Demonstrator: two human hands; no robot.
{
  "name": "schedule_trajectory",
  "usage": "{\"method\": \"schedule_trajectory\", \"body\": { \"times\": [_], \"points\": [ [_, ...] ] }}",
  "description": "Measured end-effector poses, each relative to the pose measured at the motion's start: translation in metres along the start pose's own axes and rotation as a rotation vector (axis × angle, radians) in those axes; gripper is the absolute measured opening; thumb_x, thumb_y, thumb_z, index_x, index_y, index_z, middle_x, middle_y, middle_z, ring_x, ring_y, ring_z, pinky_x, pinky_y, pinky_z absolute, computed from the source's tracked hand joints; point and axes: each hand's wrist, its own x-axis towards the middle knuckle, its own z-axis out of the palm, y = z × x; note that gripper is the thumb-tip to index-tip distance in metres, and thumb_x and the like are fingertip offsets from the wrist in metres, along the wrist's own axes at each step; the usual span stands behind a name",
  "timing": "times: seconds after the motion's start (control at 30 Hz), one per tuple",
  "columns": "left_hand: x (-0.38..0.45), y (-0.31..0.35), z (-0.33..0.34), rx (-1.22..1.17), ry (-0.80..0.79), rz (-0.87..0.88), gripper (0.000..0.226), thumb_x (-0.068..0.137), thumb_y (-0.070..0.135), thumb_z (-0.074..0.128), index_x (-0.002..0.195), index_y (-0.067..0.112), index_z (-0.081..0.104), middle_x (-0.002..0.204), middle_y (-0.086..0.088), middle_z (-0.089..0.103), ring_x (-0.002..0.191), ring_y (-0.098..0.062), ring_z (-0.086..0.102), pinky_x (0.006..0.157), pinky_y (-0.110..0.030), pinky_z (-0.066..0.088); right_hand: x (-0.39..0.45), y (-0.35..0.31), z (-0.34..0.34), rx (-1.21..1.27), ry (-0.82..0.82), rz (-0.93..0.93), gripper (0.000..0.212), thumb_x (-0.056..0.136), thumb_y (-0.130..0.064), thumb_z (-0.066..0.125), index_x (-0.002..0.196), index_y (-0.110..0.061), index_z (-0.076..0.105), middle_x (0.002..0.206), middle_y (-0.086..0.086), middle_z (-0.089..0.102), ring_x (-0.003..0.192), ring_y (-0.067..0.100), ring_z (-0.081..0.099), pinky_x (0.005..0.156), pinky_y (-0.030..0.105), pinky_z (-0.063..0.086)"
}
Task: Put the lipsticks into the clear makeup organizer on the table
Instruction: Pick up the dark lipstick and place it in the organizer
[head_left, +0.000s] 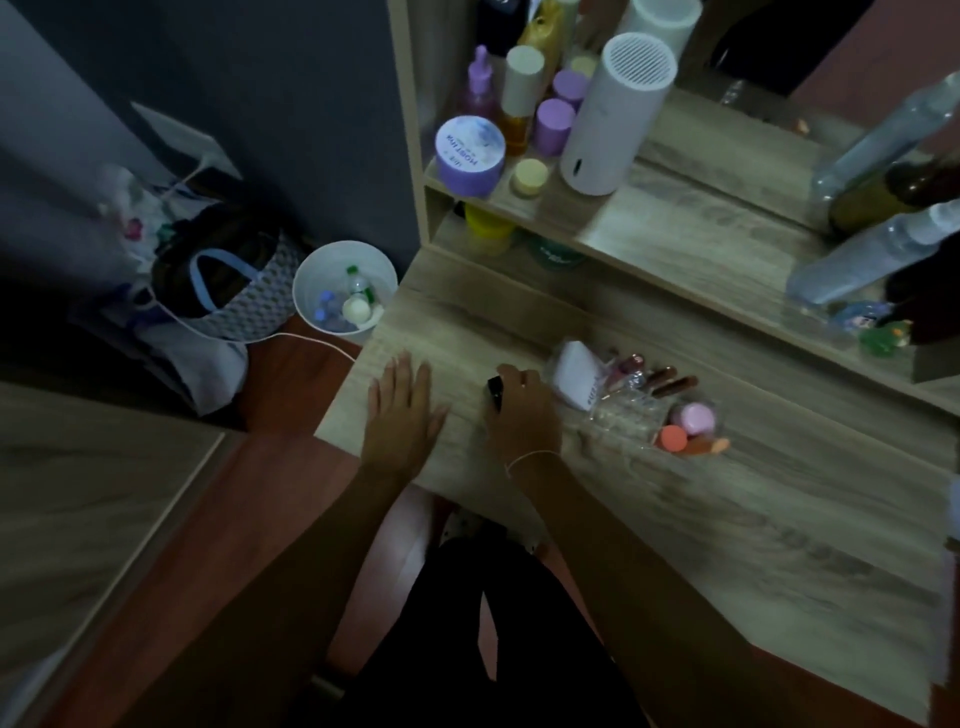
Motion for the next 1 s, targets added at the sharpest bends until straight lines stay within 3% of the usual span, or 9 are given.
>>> {"method": "schedule_trajectory", "body": {
  "times": [0.27,0.47,0.53,0.63,0.73,0.87,1.0],
  "points": [
    [0.000,-0.004,0.002,0.009,-0.015,0.022,0.066,0.093,0.045,0.045,0.144,0.009,0.024,0.151,-0.026,0.025,0.139,-0.040,0.025,0.110,-0.056,0.025,-0.001,0.004,0.010,-0.010,0.000,0.049,0.036,0.098,-0.025,0.041,0.132,-0.011,0.043,0.124,0.017,0.052,0.112,0.035,0.052,0.088,0.051,0.050],
    [0.000,-0.002,0.003,0.044,0.010,0.035,0.066,0.092,0.044,0.047,0.143,0.007,0.028,0.150,-0.027,0.029,0.137,-0.042,0.029,0.108,-0.057,0.030,-0.022,0.019,0.005,0.265,0.012,0.098,0.026,0.086,-0.022,0.063,0.107,-0.007,0.061,0.108,0.015,0.060,0.102,0.030,0.056,0.086,0.036,0.044],
    [0.000,0.001,0.003,0.065,0.002,0.031,0.065,0.093,0.043,0.046,0.143,0.005,0.027,0.149,-0.028,0.028,0.137,-0.043,0.029,0.108,-0.058,0.029,-0.037,0.030,-0.003,0.368,0.078,0.130,0.028,0.078,-0.021,0.071,0.104,-0.011,0.064,0.104,0.008,0.062,0.094,0.023,0.059,0.080,0.029,0.043],
    [0.000,0.006,0.004,0.076,-0.004,0.034,0.061,0.096,0.042,0.038,0.142,0.003,0.025,0.149,-0.029,0.027,0.138,-0.042,0.026,0.109,-0.060,0.027,-0.059,0.050,-0.019,0.465,0.205,0.195,0.035,0.075,-0.016,0.072,0.108,-0.021,0.063,0.102,0.004,0.068,0.086,0.020,0.064,0.078,0.034,0.053],
    [0.000,0.023,0.006,0.076,-0.043,0.200,0.067,0.091,0.045,0.031,0.140,0.001,0.029,0.147,-0.029,0.033,0.136,-0.041,0.032,0.108,-0.060,0.026,-0.073,0.071,-0.037,0.471,0.315,0.284,0.027,0.080,-0.021,0.068,0.106,-0.026,0.060,0.094,0.005,0.073,0.083,0.023,0.068,0.072,0.037,0.055],
    [0.001,0.059,0.013,0.048,-0.070,0.402,0.070,0.086,0.041,0.044,0.139,-0.002,0.029,0.145,-0.028,0.037,0.134,-0.042,0.036,0.107,-0.060,0.028,-0.074,0.095,-0.061,0.454,0.437,0.348,0.026,0.083,-0.021,0.067,0.108,-0.018,0.063,0.097,0.012,0.072,0.086,0.029,0.068,0.075,0.035,0.052],
    [0.001,0.087,0.015,0.053,-0.097,0.506,0.068,0.093,0.047,0.025,0.138,-0.004,0.031,0.142,-0.028,0.041,0.131,-0.041,0.040,0.104,-0.060,0.033,-0.063,0.112,-0.074,0.354,0.467,0.429,0.023,0.080,-0.015,0.070,0.102,-0.010,0.065,0.098,0.016,0.071,0.084,0.033,0.067,0.072,0.032,0.049]
  ]
}}
